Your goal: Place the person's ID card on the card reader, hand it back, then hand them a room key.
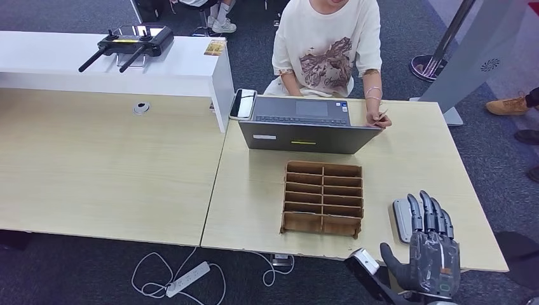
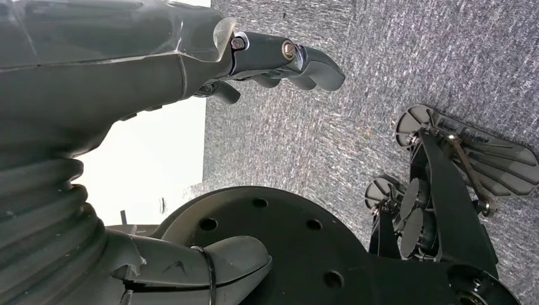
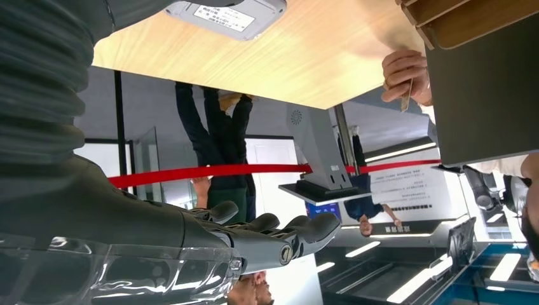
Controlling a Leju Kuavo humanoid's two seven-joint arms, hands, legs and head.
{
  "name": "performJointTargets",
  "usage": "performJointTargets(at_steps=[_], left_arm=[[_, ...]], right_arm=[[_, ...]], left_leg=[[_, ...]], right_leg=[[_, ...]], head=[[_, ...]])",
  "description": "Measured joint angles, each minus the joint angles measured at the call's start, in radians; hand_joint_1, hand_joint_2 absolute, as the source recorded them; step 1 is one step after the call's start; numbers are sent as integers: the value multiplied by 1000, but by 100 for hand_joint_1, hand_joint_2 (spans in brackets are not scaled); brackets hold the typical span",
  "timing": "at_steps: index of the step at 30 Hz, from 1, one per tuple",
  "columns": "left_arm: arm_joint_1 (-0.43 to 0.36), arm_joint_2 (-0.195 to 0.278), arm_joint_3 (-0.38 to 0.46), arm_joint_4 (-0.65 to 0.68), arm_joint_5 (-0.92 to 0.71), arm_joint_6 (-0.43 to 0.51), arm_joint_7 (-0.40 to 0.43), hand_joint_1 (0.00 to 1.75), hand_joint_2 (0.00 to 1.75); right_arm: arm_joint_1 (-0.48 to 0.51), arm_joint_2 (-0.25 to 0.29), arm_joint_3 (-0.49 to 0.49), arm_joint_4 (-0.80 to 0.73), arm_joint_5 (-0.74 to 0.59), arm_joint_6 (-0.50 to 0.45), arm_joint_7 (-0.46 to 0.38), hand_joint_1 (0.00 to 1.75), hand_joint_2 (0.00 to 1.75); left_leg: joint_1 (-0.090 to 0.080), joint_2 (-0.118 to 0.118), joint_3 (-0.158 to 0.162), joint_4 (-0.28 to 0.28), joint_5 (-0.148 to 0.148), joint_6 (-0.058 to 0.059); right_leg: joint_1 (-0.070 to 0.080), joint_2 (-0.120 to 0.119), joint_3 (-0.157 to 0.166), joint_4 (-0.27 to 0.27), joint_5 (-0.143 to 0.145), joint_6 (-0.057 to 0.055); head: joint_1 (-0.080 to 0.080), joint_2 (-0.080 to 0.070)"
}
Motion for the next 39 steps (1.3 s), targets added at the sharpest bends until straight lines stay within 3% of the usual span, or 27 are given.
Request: performJointTargets(at_steps=[9,39], left_arm=[[0,0,0,0,1,0,0,0,175],[0,2,0,0,2,-7,0,0,175]], right_arm=[[1,-12,1,0,-20,47,3,0,175],[-64,-73,46,69,-71,77,-9,0,175]], left_leg=[[0,0,0,0,0,0],[0,0,0,0,0,0]], right_leg=[[0,0,0,0,0,0],[0,0,0,0,0,0]], head=[[0,0],[0,0]])
